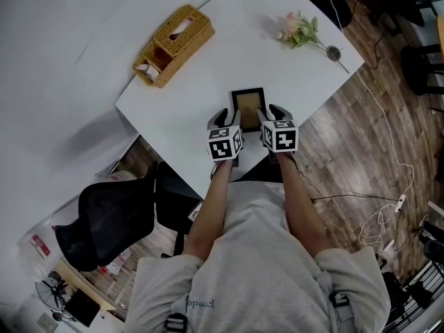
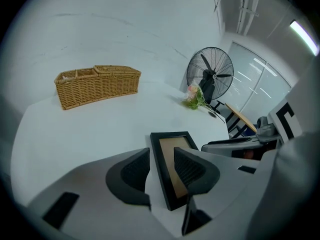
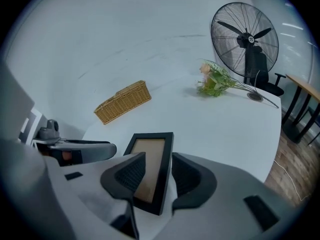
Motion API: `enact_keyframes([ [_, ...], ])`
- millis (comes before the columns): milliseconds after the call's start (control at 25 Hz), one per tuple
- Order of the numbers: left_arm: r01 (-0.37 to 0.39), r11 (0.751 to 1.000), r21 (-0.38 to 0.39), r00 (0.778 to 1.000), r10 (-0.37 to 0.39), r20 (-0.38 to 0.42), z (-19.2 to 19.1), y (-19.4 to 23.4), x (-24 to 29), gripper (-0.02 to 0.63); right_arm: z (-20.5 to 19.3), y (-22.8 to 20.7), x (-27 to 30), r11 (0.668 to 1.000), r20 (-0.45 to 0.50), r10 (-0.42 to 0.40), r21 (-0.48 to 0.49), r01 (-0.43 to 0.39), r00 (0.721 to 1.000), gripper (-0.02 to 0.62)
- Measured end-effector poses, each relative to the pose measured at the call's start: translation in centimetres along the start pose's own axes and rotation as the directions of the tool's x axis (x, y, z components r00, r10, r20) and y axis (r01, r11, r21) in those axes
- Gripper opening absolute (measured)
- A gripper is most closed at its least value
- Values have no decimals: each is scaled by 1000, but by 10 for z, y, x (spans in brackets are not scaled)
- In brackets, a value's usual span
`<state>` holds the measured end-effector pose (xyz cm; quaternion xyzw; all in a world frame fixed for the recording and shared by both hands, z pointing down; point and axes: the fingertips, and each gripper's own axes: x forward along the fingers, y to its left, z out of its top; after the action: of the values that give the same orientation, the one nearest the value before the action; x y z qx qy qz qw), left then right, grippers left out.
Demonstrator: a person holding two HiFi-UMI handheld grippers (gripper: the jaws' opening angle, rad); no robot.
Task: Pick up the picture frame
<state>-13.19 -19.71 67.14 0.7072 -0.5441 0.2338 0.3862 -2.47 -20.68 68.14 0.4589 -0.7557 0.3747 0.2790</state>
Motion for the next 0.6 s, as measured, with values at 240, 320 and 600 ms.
enact_keyframes([
  [240,-10,999,-31,999,9,-45,-15,3,17,167,-8,-4,11,1000,-25,8,18,-8,1000,167],
  [320,-12,999,-44,999,9,-52,-19,3,21,167,-11,-5,14,1000,-38,6,15,-6,999,167],
  [600,-7,998,-65,997,2,-72,-25,1,34,164,-19,-5,22,999,-64,31,32,-29,997,164],
])
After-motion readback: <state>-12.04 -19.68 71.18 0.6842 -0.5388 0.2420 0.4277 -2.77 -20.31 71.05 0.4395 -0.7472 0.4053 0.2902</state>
